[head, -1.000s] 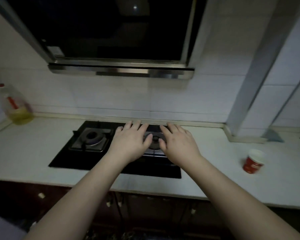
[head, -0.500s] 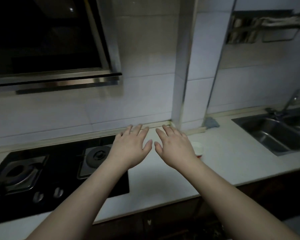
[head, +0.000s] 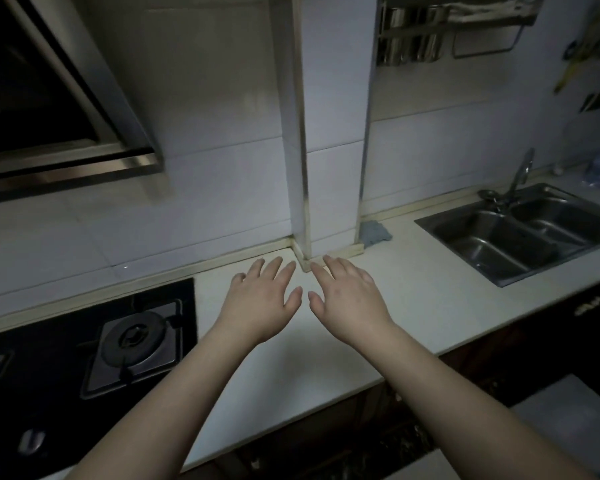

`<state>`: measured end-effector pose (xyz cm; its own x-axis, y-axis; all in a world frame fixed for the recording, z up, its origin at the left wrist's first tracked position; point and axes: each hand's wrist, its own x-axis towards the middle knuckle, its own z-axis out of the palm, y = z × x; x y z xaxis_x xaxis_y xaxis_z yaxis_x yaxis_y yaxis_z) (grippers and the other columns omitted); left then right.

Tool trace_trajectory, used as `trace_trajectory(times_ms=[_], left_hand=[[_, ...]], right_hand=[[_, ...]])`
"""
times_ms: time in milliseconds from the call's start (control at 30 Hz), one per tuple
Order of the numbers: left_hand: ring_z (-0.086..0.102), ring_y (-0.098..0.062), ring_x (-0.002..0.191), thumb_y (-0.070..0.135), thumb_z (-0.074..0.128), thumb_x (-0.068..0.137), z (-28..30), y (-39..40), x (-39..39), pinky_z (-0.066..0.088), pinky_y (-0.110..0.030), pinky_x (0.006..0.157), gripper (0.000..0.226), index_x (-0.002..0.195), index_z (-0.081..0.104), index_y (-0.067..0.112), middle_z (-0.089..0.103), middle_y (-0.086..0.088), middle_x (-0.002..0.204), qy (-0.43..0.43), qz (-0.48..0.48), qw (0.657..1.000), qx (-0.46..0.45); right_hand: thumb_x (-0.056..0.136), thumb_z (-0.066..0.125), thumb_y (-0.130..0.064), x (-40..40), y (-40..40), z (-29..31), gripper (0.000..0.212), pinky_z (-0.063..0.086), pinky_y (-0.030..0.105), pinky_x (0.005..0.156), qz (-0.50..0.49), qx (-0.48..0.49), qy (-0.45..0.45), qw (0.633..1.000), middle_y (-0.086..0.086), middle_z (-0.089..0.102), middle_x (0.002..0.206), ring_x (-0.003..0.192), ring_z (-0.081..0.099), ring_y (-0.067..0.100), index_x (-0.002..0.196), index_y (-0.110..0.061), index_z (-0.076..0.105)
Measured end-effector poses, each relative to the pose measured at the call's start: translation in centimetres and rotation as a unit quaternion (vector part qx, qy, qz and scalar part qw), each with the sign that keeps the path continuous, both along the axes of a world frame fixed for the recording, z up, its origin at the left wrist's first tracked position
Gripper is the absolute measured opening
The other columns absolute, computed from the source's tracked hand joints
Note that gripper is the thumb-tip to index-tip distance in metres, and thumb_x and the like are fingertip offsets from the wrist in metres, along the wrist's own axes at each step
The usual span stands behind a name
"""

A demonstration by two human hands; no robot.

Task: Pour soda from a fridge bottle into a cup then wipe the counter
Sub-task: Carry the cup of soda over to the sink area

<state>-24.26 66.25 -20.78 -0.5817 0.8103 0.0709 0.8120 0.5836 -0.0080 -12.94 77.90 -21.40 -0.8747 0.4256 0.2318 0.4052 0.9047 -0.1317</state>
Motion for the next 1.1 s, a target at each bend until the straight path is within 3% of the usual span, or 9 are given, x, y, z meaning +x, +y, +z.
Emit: trace_trajectory(times_ms=[200, 267, 400, 600, 900, 1100], left_hand=[[0.017, -0.022, 0.148, 0.058, 0.013, 0.094, -2.6, 3.2, -1.7, 0.027, -0.042, 0.112, 0.065, 0.153, 0.020, 0.030, 0.020, 0.005, 0.161, -0.001, -0.026, 1.000, -0.017], [0.019, -0.022, 0.147, 0.060, 0.008, 0.090, -3.5, 4.0, -2.4, 0.029, -0.042, 0.111, 0.070, 0.153, 0.021, 0.030, 0.022, 0.004, 0.160, -0.007, -0.035, 0.999, -0.016], [0.016, -0.021, 0.148, 0.052, 0.020, 0.099, -5.7, 5.3, -3.8, 0.027, -0.041, 0.113, 0.058, 0.154, 0.019, 0.030, 0.019, 0.005, 0.161, -0.044, -0.048, 0.998, -0.006], [0.018, -0.021, 0.148, 0.049, 0.025, 0.101, -8.9, 6.8, -6.0, 0.027, -0.042, 0.113, 0.057, 0.154, 0.020, 0.030, 0.022, 0.004, 0.161, -0.081, -0.066, 0.995, -0.003], [0.025, -0.022, 0.145, 0.044, 0.028, 0.102, -13.4, 9.4, -6.9, 0.031, -0.043, 0.111, 0.053, 0.152, 0.026, 0.026, 0.028, 0.000, 0.159, -0.116, -0.084, 0.989, -0.035], [0.031, -0.021, 0.142, 0.038, 0.032, 0.103, -16.8, 10.6, -7.0, 0.035, -0.042, 0.108, 0.050, 0.151, 0.029, 0.024, 0.031, 0.000, 0.157, -0.182, -0.053, 0.981, -0.050]], right_hand=[[0.090, 0.054, -0.037, -0.7, 2.8, -2.4, 0.052, 0.037, 0.042, 0.103, -0.031, -0.019, 0.000, 0.999, 0.013, 0.048, 0.142, 0.130, 0.045, 0.031, 0.136, -0.013, 0.051], [0.092, 0.050, -0.039, -1.0, 3.8, -2.9, 0.054, 0.032, 0.041, 0.106, -0.033, -0.016, -0.007, 0.999, 0.011, 0.043, 0.146, 0.134, 0.039, 0.029, 0.140, -0.015, 0.046], [0.096, 0.038, -0.047, -1.8, 5.7, -4.3, 0.059, 0.020, 0.036, 0.113, -0.043, -0.032, -0.029, 0.998, 0.004, 0.024, 0.157, 0.143, 0.022, 0.022, 0.149, -0.022, 0.027], [0.095, 0.038, -0.053, -3.4, 7.2, -7.0, 0.063, 0.012, 0.037, 0.117, -0.062, -0.053, -0.040, 0.996, 0.002, 0.018, 0.159, 0.145, 0.016, 0.022, 0.150, -0.026, 0.023], [0.087, 0.056, -0.055, -4.5, 9.4, -11.8, 0.067, 0.034, 0.045, 0.110, -0.052, -0.095, -0.043, 0.993, 0.008, 0.040, 0.149, 0.134, 0.040, 0.028, 0.141, -0.018, 0.041], [0.083, 0.059, -0.059, -5.4, 12.2, -15.7, 0.077, 0.041, 0.046, 0.105, -0.025, -0.122, -0.048, 0.991, 0.009, 0.039, 0.150, 0.132, 0.043, 0.028, 0.144, -0.020, 0.032]])
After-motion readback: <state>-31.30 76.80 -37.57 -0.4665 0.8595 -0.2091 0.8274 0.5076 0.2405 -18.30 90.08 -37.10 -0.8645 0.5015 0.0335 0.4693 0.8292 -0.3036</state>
